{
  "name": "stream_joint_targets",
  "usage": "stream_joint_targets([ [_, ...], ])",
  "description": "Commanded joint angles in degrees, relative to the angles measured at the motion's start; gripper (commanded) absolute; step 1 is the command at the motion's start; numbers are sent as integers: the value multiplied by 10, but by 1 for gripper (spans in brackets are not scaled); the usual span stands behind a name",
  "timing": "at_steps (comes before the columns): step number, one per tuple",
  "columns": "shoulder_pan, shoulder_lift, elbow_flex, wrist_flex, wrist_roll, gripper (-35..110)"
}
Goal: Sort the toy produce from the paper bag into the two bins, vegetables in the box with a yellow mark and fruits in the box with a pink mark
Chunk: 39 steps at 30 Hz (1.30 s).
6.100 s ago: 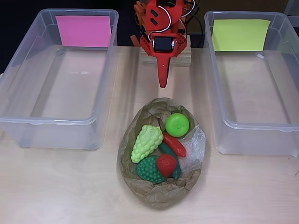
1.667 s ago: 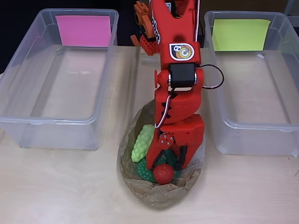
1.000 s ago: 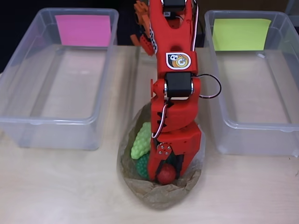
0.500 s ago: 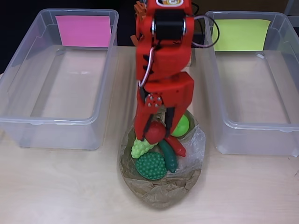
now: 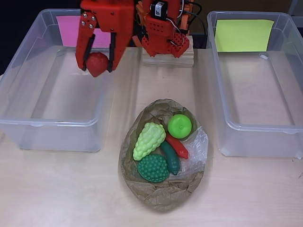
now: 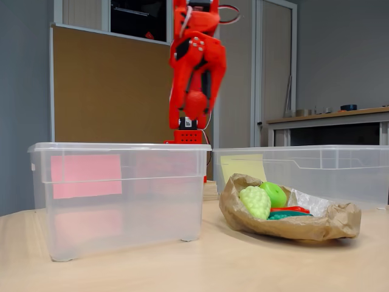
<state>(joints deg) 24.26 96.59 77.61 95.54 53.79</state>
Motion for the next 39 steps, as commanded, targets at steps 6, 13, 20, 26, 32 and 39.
stream_joint_targets([
  [6,194,73,102,-36,-35,22],
  [13,287,100,257,-154,-21,23],
  [20,345,83,369,-250,-12,27],
  [26,369,29,425,-329,-9,30],
  [32,365,-45,427,-377,-10,34],
  [39,328,34,404,-320,-34,32],
])
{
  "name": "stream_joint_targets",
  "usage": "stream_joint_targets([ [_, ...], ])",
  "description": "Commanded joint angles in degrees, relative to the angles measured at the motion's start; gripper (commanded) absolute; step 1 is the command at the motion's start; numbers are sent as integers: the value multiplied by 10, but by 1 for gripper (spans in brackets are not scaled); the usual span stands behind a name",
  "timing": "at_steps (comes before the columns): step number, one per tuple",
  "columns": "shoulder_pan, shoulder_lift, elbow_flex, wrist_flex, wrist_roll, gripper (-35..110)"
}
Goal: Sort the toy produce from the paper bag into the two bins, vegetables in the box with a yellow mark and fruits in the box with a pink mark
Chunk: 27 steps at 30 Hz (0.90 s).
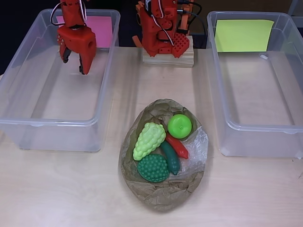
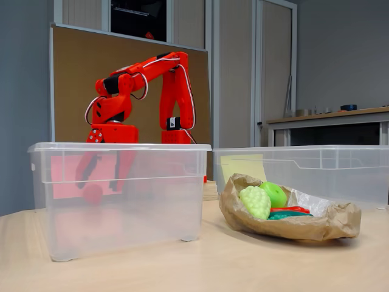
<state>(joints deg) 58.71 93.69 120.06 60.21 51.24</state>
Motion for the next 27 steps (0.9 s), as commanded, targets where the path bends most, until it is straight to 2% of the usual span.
stream_joint_targets([
  [1,-29,90,-29,51,-14,32],
  [9,-190,207,-153,193,-49,31],
  [13,-312,213,-202,214,-25,31],
  [16,-417,208,-210,185,29,30],
  [20,-548,196,-167,73,114,29],
  [27,-648,160,-42,-67,268,28],
])
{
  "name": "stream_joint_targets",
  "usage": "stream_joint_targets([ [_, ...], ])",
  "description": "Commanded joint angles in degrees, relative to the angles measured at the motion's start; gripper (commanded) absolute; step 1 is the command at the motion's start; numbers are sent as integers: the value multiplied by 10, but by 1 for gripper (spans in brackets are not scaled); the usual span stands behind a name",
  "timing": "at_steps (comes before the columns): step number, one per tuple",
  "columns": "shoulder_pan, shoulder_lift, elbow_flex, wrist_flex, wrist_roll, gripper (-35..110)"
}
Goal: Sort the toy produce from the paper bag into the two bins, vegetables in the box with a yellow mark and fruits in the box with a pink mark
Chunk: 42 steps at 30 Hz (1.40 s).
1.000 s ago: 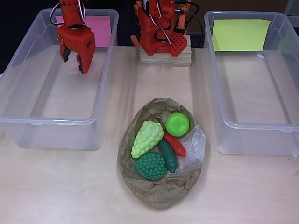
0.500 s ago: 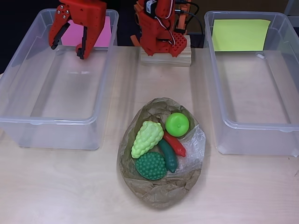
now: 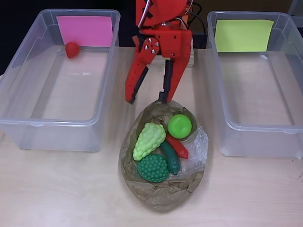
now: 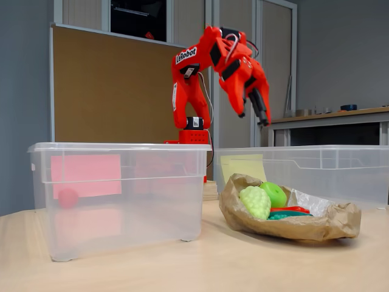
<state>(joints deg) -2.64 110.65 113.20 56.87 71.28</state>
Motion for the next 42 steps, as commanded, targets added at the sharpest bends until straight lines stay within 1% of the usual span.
stream_joint_targets([
  [1,-40,-25,33,-44,92,28],
  [6,-50,-105,43,-105,213,28],
  [8,-52,-142,36,-124,243,29],
  [14,-44,-244,7,-141,297,30],
  [17,-32,-284,4,-149,308,31],
  [21,-18,-331,-5,-174,292,32],
  [31,-18,-352,-42,-160,279,26],
  [36,-19,-312,-86,-95,199,24],
  [42,-28,-228,-120,-14,72,24],
])
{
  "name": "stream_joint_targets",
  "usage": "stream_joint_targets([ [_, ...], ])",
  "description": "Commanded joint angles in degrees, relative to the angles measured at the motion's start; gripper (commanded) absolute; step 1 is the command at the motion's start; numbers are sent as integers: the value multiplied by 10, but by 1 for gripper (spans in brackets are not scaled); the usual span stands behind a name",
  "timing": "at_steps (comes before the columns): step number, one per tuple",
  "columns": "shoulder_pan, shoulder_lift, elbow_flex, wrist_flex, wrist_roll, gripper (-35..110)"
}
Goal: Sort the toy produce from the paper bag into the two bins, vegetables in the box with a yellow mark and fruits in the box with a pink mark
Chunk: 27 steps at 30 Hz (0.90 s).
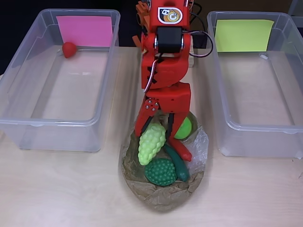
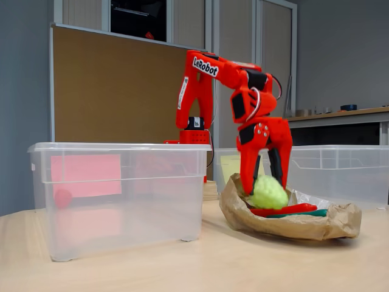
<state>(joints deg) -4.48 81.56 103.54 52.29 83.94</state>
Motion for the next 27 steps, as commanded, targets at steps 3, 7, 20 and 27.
stream_joint_targets([
  [3,-17,118,-30,50,-142,24],
  [7,5,219,-16,77,-236,25],
  [20,346,388,59,222,-183,25],
  [27,532,361,132,180,-174,26],
])
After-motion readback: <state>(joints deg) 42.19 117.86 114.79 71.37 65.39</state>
